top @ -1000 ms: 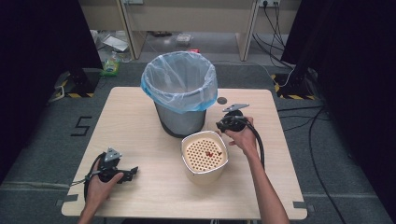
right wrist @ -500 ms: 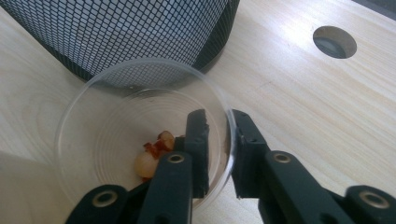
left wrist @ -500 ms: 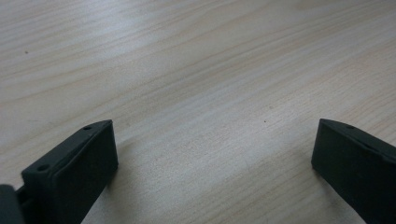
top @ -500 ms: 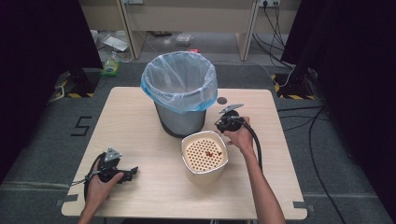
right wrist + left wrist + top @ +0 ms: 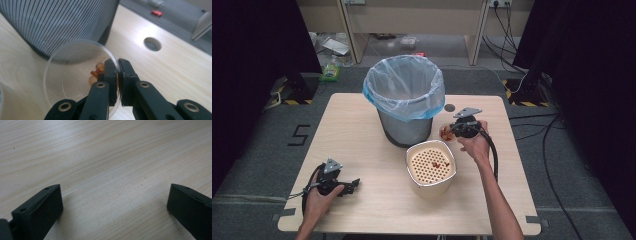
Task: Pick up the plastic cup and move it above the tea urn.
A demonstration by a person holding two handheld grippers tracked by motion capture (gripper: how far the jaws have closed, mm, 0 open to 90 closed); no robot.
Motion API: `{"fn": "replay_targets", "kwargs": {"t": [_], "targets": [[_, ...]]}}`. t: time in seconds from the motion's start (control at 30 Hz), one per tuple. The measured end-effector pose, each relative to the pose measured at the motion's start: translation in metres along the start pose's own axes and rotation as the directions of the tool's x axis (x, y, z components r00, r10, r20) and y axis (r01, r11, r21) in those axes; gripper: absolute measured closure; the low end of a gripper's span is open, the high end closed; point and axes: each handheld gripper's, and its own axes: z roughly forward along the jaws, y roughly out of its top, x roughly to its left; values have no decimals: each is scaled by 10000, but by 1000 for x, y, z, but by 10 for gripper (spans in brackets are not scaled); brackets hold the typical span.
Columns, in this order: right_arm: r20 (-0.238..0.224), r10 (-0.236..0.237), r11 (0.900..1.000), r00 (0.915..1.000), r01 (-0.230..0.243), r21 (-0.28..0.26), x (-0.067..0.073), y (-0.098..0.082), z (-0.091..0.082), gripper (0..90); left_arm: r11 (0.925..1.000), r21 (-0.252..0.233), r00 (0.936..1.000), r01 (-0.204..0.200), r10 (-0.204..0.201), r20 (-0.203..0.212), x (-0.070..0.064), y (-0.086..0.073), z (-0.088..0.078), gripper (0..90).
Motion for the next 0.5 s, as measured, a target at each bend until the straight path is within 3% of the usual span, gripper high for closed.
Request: {"fn": "replay_targets", "kwargs": {"t": [0.37, 0.5], "targets": [[730, -107, 9983, 9973, 148, -564, -8, 4, -21, 860, 10000, 1, 10000, -28, 28, 15, 0, 0, 0, 0], [1050, -224, 9955, 9942, 319, -893, -9, 7, -37, 859, 10000, 3, 10000, -32, 32, 13, 0, 0, 0, 0]]}}
